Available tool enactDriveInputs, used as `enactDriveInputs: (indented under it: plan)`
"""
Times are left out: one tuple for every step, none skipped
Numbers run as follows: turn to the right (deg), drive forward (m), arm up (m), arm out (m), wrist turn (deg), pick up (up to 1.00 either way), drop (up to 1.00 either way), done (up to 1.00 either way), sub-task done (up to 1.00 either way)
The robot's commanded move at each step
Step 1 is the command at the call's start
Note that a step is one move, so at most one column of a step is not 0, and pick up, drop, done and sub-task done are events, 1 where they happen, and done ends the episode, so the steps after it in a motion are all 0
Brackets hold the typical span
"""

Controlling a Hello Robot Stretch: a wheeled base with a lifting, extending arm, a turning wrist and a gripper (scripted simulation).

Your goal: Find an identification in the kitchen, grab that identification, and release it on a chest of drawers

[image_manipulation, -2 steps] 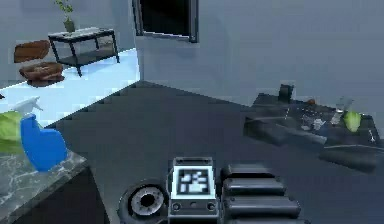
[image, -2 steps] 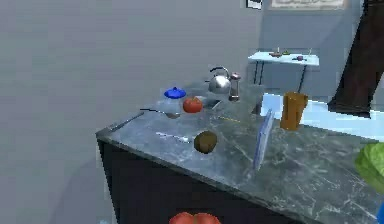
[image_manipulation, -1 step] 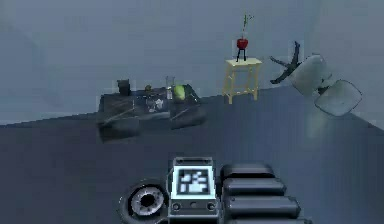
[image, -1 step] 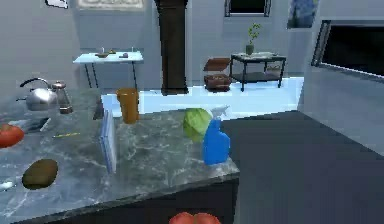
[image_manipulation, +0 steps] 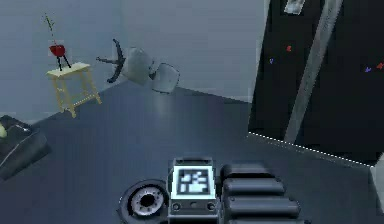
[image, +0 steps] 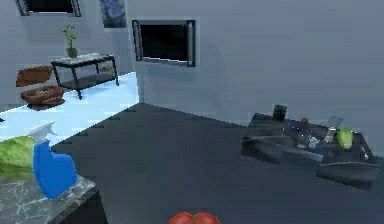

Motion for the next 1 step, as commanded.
enactDriveInputs:
  plan:
    - [24.0, 0.00, 0.00, 0.00, 0.0, 0.00, 0.00, 0.00, 0.00]
